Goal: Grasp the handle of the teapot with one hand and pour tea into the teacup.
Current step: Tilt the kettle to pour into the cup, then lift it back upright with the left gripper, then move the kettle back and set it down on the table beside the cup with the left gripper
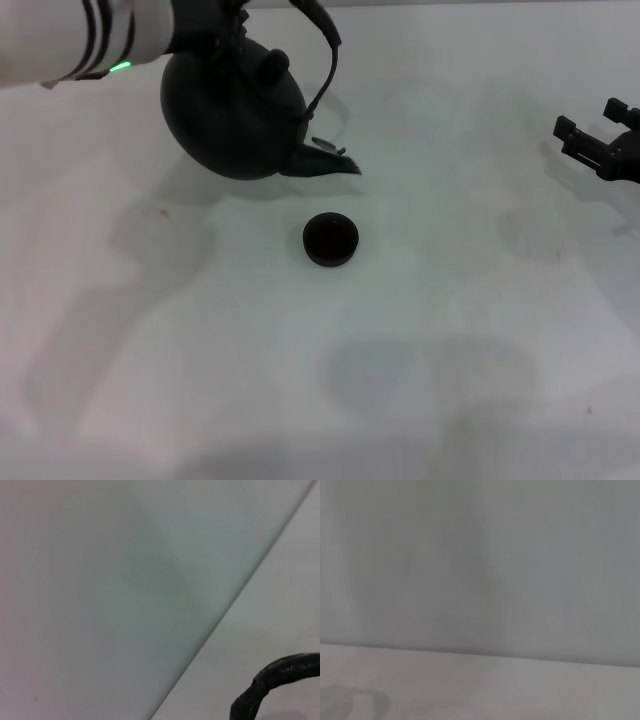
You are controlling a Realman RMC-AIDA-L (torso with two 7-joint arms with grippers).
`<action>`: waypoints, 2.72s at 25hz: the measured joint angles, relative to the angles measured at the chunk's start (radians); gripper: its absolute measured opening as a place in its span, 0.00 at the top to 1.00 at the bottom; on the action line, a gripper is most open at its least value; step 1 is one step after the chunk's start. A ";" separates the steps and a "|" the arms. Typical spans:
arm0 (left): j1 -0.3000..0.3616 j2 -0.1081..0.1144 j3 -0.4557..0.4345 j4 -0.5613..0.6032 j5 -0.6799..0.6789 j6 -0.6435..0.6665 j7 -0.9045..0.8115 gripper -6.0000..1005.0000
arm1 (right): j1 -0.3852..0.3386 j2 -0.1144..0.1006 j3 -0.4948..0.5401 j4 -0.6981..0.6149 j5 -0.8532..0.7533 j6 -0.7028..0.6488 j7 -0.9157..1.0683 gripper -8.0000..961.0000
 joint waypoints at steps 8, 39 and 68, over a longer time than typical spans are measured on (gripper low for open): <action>0.115 -0.001 0.001 0.096 -0.028 -0.001 -0.050 0.89 | 0.006 0.000 0.000 -0.003 0.000 -0.007 0.001 0.12; 0.417 0.001 -0.332 -0.357 -1.513 -0.062 1.206 0.89 | 0.000 -0.002 -0.007 -0.001 -0.002 -0.034 0.002 0.12; 0.286 0.006 -0.625 -1.021 -1.765 0.314 1.762 0.88 | 0.008 -0.002 -0.011 0.001 -0.009 -0.042 0.004 0.12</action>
